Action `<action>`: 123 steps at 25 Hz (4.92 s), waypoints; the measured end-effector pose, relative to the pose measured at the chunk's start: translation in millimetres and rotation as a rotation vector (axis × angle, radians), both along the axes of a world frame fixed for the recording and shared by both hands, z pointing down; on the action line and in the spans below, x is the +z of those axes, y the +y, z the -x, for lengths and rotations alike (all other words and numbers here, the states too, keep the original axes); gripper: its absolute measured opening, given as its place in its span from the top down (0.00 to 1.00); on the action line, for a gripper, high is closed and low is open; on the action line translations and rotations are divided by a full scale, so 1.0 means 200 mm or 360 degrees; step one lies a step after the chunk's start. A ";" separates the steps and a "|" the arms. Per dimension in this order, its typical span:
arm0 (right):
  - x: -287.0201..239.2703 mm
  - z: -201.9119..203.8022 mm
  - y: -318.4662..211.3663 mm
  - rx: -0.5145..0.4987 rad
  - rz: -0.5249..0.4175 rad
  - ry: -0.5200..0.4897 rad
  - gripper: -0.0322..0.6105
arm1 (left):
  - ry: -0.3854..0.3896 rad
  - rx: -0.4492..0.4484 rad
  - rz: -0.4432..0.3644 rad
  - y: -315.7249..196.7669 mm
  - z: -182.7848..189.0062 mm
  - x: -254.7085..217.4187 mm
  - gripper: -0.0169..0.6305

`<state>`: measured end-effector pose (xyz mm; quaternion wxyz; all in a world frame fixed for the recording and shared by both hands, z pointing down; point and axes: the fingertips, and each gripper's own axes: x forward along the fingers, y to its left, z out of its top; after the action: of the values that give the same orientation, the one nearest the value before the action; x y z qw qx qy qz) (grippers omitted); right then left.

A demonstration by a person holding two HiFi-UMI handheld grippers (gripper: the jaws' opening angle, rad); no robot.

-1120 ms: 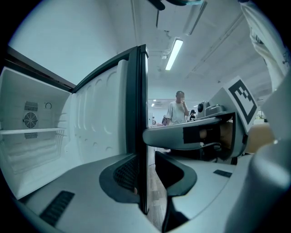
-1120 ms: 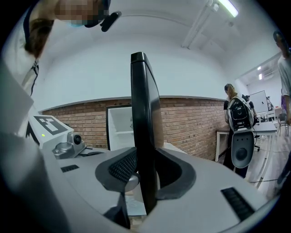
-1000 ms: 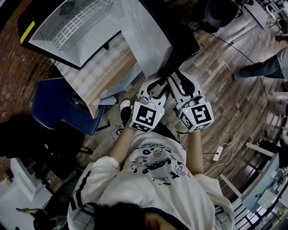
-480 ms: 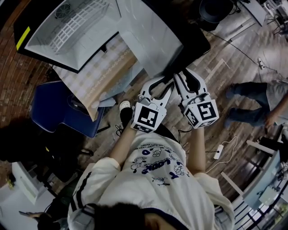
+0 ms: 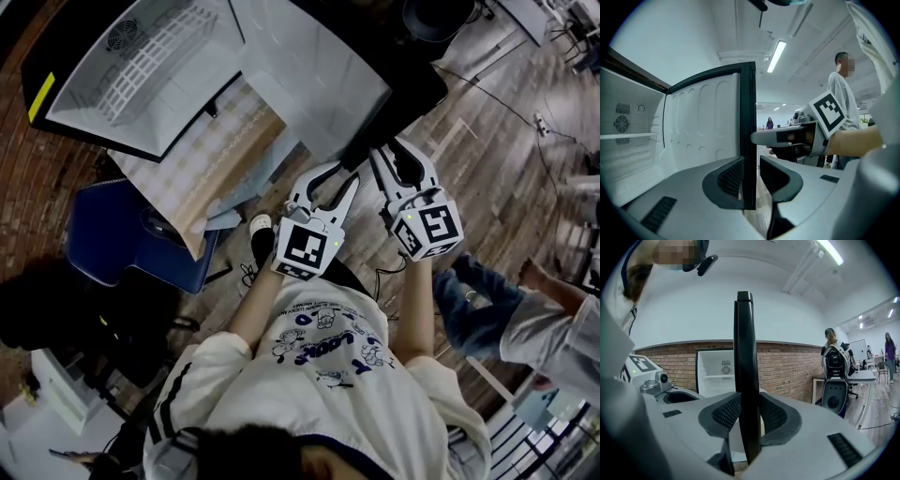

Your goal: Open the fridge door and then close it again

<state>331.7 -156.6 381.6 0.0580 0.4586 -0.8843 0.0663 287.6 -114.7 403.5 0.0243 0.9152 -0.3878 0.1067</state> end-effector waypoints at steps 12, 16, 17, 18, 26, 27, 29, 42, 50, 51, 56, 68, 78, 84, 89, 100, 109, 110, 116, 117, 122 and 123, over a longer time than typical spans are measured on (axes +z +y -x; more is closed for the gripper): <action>0.00 -0.09 -0.07 0.0030 -0.0010 0.0015 0.74 | -0.0004 0.0004 -0.0007 0.00 0.00 -0.01 0.80; 0.00 -0.12 -0.10 0.0054 -0.0013 0.0017 0.74 | -0.0007 -0.0001 -0.0006 0.00 0.02 -0.01 0.80; 0.00 -0.12 -0.10 0.0058 -0.0014 0.0018 0.74 | -0.0007 -0.0003 -0.0007 0.00 0.02 -0.01 0.80; 0.00 -0.13 -0.11 0.0062 -0.0015 0.0021 0.75 | -0.0007 -0.0006 -0.0007 0.00 0.03 -0.01 0.80; 0.00 -0.19 -0.16 0.0107 -0.0019 0.0027 0.75 | -0.0020 -0.0030 0.0006 0.00 0.07 0.00 0.80; -0.01 -0.20 -0.17 0.0115 -0.0019 0.0026 0.75 | -0.0021 -0.0033 0.0008 0.00 0.07 0.00 0.80; -0.01 -0.22 -0.18 0.0133 -0.0019 0.0025 0.75 | -0.0022 -0.0037 0.0007 0.00 0.08 0.01 0.80; -0.01 -0.30 -0.28 0.0192 -0.0026 0.0056 0.77 | -0.0019 -0.0072 0.0011 -0.03 0.13 0.01 0.80; 0.00 -0.32 -0.29 0.0217 -0.0030 0.0061 0.78 | -0.0015 -0.0081 0.0012 -0.04 0.15 0.02 0.80; 0.00 -0.32 -0.29 0.0218 -0.0030 0.0060 0.78 | -0.0014 -0.0084 0.0011 -0.04 0.15 0.02 0.80; 0.00 -0.31 -0.28 0.0213 -0.0024 0.0060 0.78 | -0.0016 -0.0093 0.0009 -0.05 0.17 0.02 0.80; 0.00 -0.25 -0.21 0.0187 -0.0017 0.0081 0.78 | -0.0001 -0.0104 0.0001 0.00 0.18 0.01 0.80; -0.01 -0.16 -0.09 0.0134 -0.0031 0.0090 0.79 | 0.0009 -0.0088 -0.0013 0.07 0.14 -0.02 0.80; -0.01 -0.08 -0.03 0.0077 -0.0031 0.0108 0.78 | 0.0018 -0.0084 -0.0020 0.09 0.13 -0.03 0.80; -0.01 -0.01 0.05 0.0013 -0.0029 0.0114 0.78 | 0.0019 -0.0088 -0.0020 0.12 0.11 -0.02 0.80; 0.01 0.14 0.17 -0.0168 -0.0028 0.0088 0.78 | 0.0022 -0.0112 -0.0007 0.14 0.10 0.00 0.80; 0.01 0.23 0.24 -0.0331 -0.0011 0.0093 0.79 | 0.0027 -0.0133 -0.0006 0.15 0.09 -0.01 0.79; 0.01 0.24 0.25 -0.0353 -0.0010 0.0098 0.79 | 0.0029 -0.0133 -0.0005 0.15 0.09 -0.01 0.80; 0.01 0.30 0.29 -0.0447 -0.0014 0.0114 0.83 | 0.0023 -0.0160 -0.0002 0.15 0.10 0.00 0.79; 0.01 0.31 0.29 -0.0470 -0.0009 0.0110 0.83 | 0.0017 -0.0169 -0.0002 0.15 0.11 0.00 0.79; 0.01 0.39 0.33 -0.0594 0.0004 0.0114 0.84 | 0.0003 -0.0233 -0.0014 0.15 0.18 0.00 0.79; 0.01 0.40 0.34 -0.0613 0.0006 0.0116 0.84 | 0.0002 -0.0244 -0.0018 0.16 0.19 0.00 0.79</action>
<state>251.4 -89.4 384.4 0.1024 0.2829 -0.9529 0.0389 248.8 -83.7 404.1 0.0274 0.8831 -0.4572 0.1018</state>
